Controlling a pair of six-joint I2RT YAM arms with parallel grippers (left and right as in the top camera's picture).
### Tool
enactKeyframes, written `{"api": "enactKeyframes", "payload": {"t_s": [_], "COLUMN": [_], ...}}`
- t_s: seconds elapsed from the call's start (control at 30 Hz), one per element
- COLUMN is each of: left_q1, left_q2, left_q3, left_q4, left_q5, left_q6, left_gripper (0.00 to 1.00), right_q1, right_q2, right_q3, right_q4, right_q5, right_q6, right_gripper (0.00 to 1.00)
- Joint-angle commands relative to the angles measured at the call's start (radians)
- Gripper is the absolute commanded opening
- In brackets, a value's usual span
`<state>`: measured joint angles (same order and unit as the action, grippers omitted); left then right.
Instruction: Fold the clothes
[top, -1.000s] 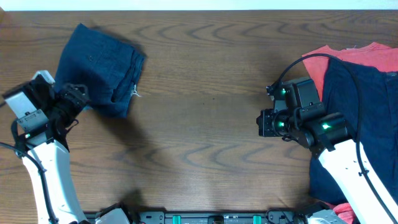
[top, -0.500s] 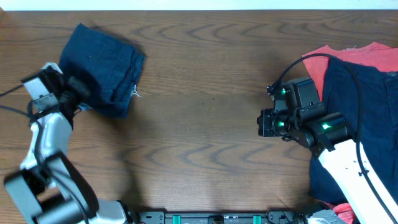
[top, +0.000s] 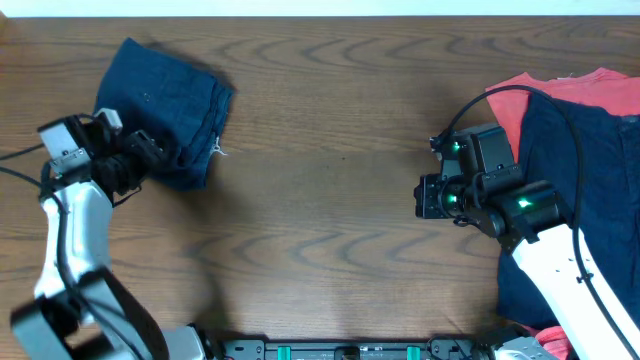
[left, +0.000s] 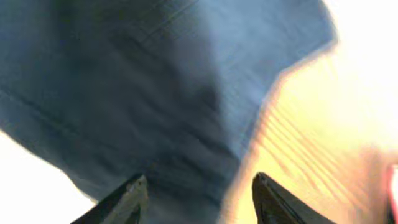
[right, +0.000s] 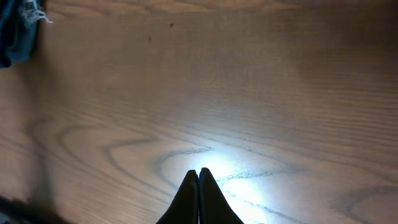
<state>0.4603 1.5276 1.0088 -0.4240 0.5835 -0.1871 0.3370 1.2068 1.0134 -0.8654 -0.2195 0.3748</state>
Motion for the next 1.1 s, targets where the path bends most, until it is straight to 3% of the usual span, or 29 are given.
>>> {"api": "enactKeyframes", "payload": {"t_s": [0.0, 0.17, 0.27, 0.33, 0.4, 0.43, 0.5, 0.57, 0.6, 1.07], "left_q1": [-0.049, -0.183, -0.295, -0.373, -0.442, -0.469, -0.51, -0.525, -0.525, -0.525], "left_q2": [-0.122, -0.254, -0.332, -0.395, -0.457, -0.482, -0.531, -0.565, -0.576, -0.598], "left_q3": [0.126, 0.32, 0.386, 0.393, 0.392, 0.392, 0.392, 0.392, 0.391, 0.389], "left_q4": [-0.169, -0.521, -0.633, -0.662, -0.697, -0.716, -0.754, -0.792, -0.805, -0.806], "left_q5": [0.082, -0.068, -0.214, -0.269, -0.313, -0.334, -0.376, -0.399, -0.401, -0.391], "left_q6": [0.202, 0.37, 0.397, 0.397, 0.396, 0.396, 0.395, 0.395, 0.396, 0.396], "left_gripper": [0.56, 0.57, 0.58, 0.64, 0.82, 0.99, 0.98, 0.98, 0.98, 0.98], "right_q1": [-0.012, -0.008, -0.008, -0.009, -0.009, -0.009, -0.009, -0.009, -0.009, -0.009], "right_q2": [-0.037, -0.116, -0.189, -0.241, -0.298, -0.321, -0.364, -0.397, -0.409, -0.441], "right_q3": [0.015, 0.04, 0.053, 0.055, 0.055, 0.055, 0.055, 0.055, 0.055, 0.054], "right_q4": [0.002, 0.003, 0.011, 0.013, 0.013, 0.012, 0.009, 0.009, 0.009, -0.007], "right_q5": [0.068, 0.09, 0.107, 0.12, 0.119, 0.119, 0.119, 0.119, 0.119, 0.086], "right_q6": [-0.006, 0.009, 0.013, 0.003, -0.052, -0.08, -0.14, -0.172, -0.171, -0.163], "right_gripper": [0.01, 0.01, 0.01, 0.02, 0.07, 0.11, 0.25, 0.64, 0.99, 0.99]}}
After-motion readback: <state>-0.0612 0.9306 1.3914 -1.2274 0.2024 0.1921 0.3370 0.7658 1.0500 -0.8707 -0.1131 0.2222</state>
